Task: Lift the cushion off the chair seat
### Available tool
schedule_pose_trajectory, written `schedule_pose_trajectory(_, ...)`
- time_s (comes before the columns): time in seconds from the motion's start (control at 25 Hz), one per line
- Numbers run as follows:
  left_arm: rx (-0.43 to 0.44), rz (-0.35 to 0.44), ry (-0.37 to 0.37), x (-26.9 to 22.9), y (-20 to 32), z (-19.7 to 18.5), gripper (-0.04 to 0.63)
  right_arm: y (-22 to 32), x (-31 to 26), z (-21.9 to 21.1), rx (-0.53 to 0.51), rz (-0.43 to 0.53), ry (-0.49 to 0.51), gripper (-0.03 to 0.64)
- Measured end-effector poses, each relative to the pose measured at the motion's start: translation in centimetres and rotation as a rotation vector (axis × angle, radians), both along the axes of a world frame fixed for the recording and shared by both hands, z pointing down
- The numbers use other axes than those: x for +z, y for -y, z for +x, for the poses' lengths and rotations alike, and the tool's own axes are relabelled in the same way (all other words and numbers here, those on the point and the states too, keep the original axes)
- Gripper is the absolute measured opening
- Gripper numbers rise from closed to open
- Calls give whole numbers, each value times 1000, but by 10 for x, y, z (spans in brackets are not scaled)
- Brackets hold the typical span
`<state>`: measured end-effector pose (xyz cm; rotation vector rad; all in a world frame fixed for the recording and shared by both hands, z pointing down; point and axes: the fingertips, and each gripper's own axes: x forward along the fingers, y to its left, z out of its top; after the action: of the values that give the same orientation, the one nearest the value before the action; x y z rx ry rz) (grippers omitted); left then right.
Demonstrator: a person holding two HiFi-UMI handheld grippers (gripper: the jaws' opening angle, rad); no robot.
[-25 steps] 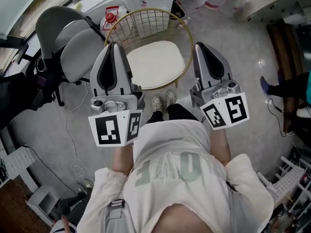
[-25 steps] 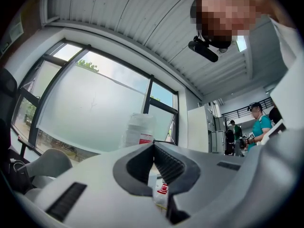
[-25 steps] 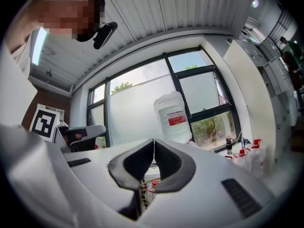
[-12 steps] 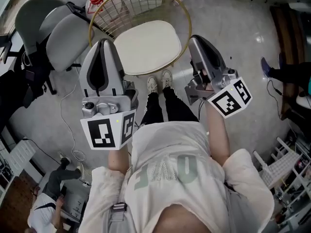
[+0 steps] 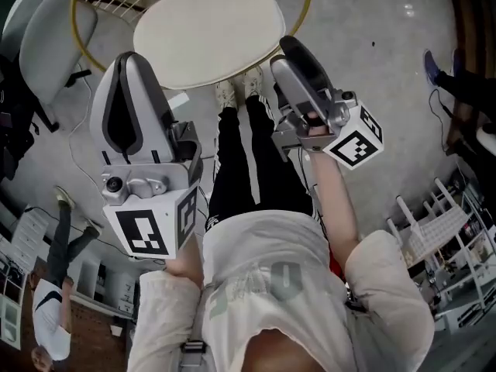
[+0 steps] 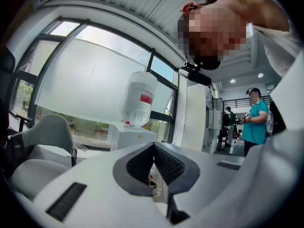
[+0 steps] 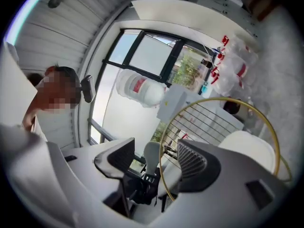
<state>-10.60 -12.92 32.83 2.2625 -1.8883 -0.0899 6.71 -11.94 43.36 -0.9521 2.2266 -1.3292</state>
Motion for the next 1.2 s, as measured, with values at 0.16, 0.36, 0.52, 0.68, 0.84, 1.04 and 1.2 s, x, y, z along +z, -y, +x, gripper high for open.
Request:
schedule_pose_trajectory(0.16, 48, -47, -1, 51, -11, 13, 11, -39, 116, -9, -91, -138, -49, 267)
schedule_pose_trajectory(0.36, 59, -115, -10, 103, -19, 14, 11, -88, 230, -2, -13, -404, 1, 267)
schedule_pose_trajectory(0.52, 75, -140, -17, 135, -20, 15, 11, -105, 278, -4, 40, -499, 59, 267)
schedule_pose_trajectory(0.68, 75, -166, -23, 151, -23, 18, 11, -114, 294, -13, 42, -565, 125, 265)
schedule_pose_trajectory(0.84, 56, -174, -41, 155, -25, 19, 11, -113, 299, -16, 53, -592, 147, 267)
schedule_pose_trajectory(1.04, 49, -180, -44, 163, -26, 10, 11, -112, 306, -34, 32, -602, 176, 265)
schedule_pose_trajectory(1.2, 34, -188, -49, 169, -31, 3, 11, -109, 304, -53, -26, -587, 203, 265)
